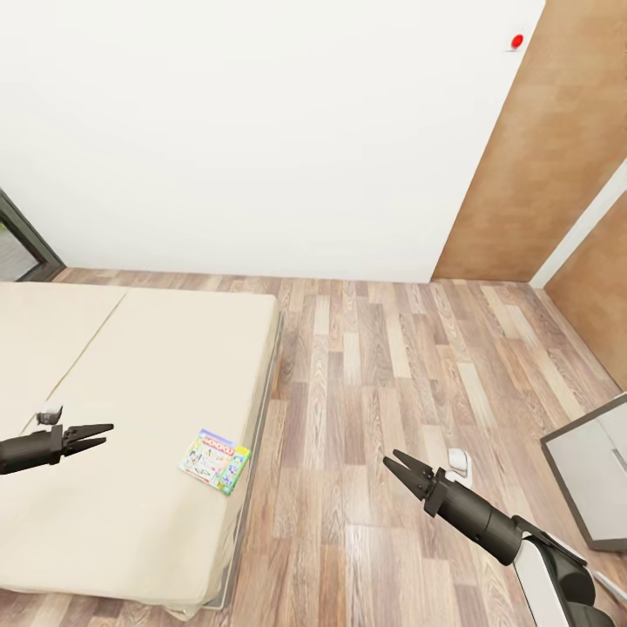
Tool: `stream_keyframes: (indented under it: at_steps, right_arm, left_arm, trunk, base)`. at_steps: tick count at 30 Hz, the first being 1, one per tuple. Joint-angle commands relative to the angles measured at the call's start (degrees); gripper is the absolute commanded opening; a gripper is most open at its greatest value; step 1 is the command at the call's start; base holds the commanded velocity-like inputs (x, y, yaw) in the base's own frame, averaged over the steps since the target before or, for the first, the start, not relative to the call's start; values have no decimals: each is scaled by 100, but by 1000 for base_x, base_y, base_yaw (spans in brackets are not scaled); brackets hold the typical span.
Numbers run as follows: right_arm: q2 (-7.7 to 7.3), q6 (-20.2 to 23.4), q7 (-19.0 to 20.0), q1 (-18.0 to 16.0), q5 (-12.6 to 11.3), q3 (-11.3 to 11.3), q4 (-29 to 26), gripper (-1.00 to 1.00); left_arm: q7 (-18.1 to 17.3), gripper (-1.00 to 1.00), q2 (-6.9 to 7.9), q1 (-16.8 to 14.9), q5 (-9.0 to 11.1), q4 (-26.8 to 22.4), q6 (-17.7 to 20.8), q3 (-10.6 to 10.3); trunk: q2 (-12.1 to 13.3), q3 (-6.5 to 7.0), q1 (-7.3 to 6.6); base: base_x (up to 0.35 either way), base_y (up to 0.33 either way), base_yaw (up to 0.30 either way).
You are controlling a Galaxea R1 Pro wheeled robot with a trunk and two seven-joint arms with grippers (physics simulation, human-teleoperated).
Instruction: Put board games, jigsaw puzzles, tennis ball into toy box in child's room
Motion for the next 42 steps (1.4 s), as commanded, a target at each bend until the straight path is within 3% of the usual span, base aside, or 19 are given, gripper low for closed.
stream_keyframes:
  at_steps: [1,42]
  right_arm:
    - [-1,41,2,-3,-32,-2,-1,100]
    - [-1,41,1,-2,-28,-11,-1,100]
  left_arm:
    - [-18,100,0,2,-12,3,60,10]
    - [-29,100,6,108,-3,-30,69,10]
  trunk:
    - [-9,1,3]
    - [-9,391,3]
  base:
    - [0,0,0]
    - [0,0,0]
